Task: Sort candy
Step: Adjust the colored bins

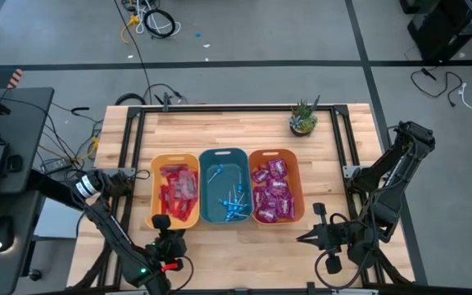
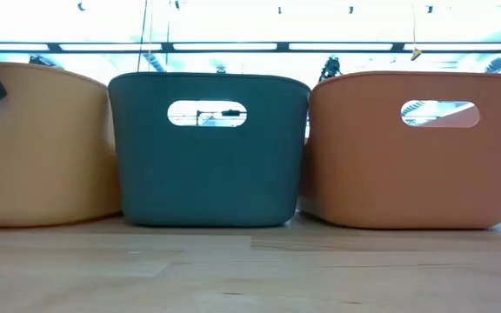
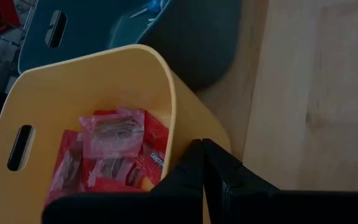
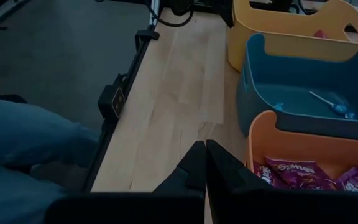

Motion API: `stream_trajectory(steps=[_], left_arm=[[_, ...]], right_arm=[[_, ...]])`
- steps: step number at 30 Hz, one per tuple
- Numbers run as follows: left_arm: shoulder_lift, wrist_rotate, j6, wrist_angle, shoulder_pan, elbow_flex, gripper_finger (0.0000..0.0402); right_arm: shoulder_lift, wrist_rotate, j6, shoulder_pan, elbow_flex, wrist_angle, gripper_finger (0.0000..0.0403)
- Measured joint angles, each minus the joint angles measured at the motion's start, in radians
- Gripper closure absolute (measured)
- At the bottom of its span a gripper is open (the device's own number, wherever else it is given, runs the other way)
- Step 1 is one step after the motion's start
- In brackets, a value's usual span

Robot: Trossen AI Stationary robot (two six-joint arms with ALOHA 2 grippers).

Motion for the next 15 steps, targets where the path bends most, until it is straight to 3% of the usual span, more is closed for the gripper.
stream_trajectory(steps=[15], left_arm=[[0.0,-0.01,-0.003,0.007,0.005,-0.002,0.0402]], right_arm=[[0.0,0.008,0.002,-0.001,0.0,0.0,0.0403]])
